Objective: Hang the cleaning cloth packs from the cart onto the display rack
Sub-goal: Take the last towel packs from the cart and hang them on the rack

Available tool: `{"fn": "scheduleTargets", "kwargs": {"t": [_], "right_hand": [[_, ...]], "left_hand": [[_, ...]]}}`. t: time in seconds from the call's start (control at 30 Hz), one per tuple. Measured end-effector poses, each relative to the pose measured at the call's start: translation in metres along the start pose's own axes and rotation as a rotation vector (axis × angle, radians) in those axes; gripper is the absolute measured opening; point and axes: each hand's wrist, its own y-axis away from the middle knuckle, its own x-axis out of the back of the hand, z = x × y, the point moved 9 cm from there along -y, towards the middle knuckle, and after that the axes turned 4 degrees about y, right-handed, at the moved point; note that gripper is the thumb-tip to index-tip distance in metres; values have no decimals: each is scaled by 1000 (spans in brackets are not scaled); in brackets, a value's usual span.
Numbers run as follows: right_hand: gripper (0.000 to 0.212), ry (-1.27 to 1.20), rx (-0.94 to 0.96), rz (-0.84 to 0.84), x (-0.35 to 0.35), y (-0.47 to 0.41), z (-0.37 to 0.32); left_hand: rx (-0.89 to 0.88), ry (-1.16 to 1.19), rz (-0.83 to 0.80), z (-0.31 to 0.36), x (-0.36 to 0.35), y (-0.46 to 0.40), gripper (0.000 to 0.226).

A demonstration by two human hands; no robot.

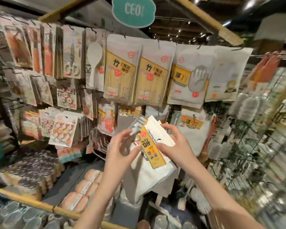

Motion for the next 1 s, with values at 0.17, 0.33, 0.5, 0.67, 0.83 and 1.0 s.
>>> {"fn": "scheduleTargets", "kwargs": {"t": [0.17, 0.33, 0.5, 0.67, 0.83, 1.0], "right_hand": [[53, 50, -13, -56, 29, 6, 5], [54, 63, -5, -104, 65, 10, 16], [54, 146, 52, -157, 101, 5, 21], [44, 120, 107, -153, 128, -9, 26], [41, 197, 284, 62, 148, -7, 27], [58, 75, 239, 222, 152, 4, 53]], "left_hand": [[-15, -130, -177, -9, -49, -37, 83], [196, 250, -483, -26, -105, -37, 63], [294, 305, -699, -27, -150, -28, 55], [323, 336, -469, -29, -164, -28, 54], [344, 414, -241, -28, -163, -21, 50], [359, 510, -143, -27, -157, -25, 38]]}}
